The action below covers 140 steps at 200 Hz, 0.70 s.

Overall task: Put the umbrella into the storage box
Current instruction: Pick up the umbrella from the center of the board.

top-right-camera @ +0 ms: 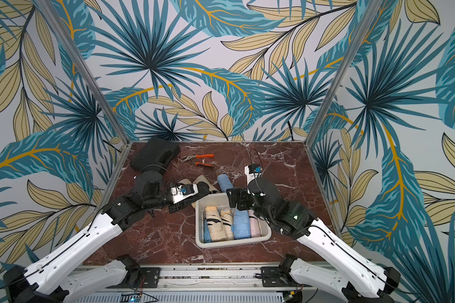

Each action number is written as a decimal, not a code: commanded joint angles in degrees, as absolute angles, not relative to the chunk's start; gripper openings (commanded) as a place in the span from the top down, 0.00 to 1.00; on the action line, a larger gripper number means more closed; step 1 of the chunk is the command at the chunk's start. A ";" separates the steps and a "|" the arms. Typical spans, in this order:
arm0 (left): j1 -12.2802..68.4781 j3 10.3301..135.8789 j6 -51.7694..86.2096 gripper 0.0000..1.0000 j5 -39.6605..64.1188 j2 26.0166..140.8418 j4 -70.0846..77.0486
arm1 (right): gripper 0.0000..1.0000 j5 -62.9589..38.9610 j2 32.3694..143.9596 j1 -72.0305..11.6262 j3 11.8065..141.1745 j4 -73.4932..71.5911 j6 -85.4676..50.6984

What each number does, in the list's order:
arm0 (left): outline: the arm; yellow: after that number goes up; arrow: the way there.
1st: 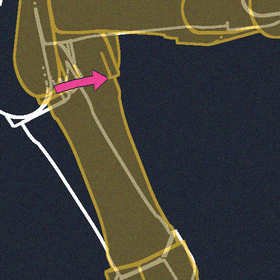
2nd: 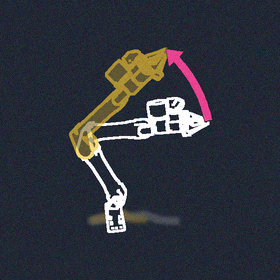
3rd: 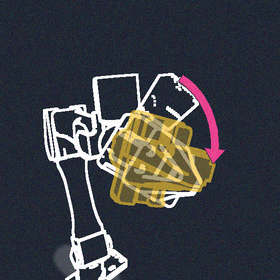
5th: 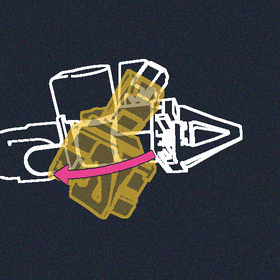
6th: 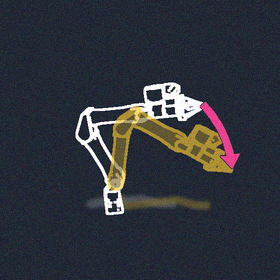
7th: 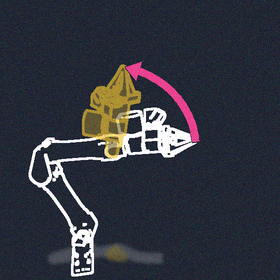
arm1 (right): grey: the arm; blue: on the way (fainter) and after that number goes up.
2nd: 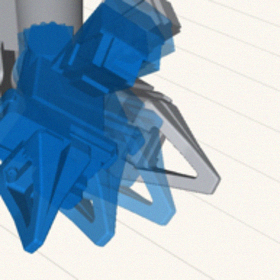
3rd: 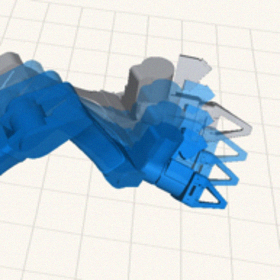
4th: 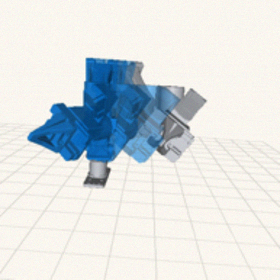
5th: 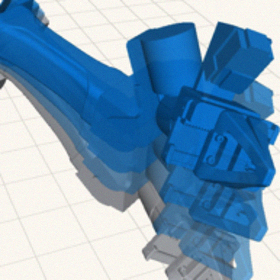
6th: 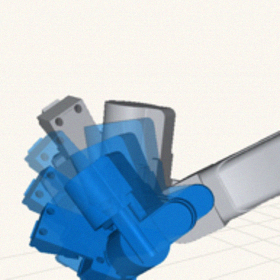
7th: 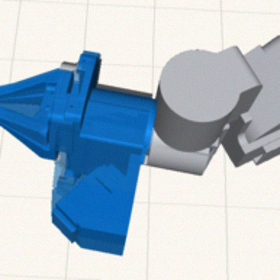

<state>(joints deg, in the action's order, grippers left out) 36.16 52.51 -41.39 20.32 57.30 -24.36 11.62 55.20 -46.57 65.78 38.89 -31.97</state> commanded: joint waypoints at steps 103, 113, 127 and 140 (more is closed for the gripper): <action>45.31 49.57 -84.27 1.00 18.56 54.49 -12.77 | 0.06 -19.56 69.04 -46.54 80.37 50.77 -24.09; 45.44 49.57 -85.17 1.00 18.13 54.93 -12.55 | 0.06 -20.92 70.38 -46.58 80.84 51.30 -23.76; 45.64 49.48 -86.39 1.00 17.72 55.41 -12.26 | 0.06 -22.66 72.13 -46.57 81.38 51.63 -23.64; 45.71 49.55 -87.22 1.00 17.15 55.88 -12.05 | 0.06 -24.38 73.80 -46.58 81.78 51.73 -23.65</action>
<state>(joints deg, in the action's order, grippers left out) 45.45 47.72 -83.29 18.31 55.75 -16.45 -19.00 71.90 -46.50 80.38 49.58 -24.80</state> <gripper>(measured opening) 0.424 0.942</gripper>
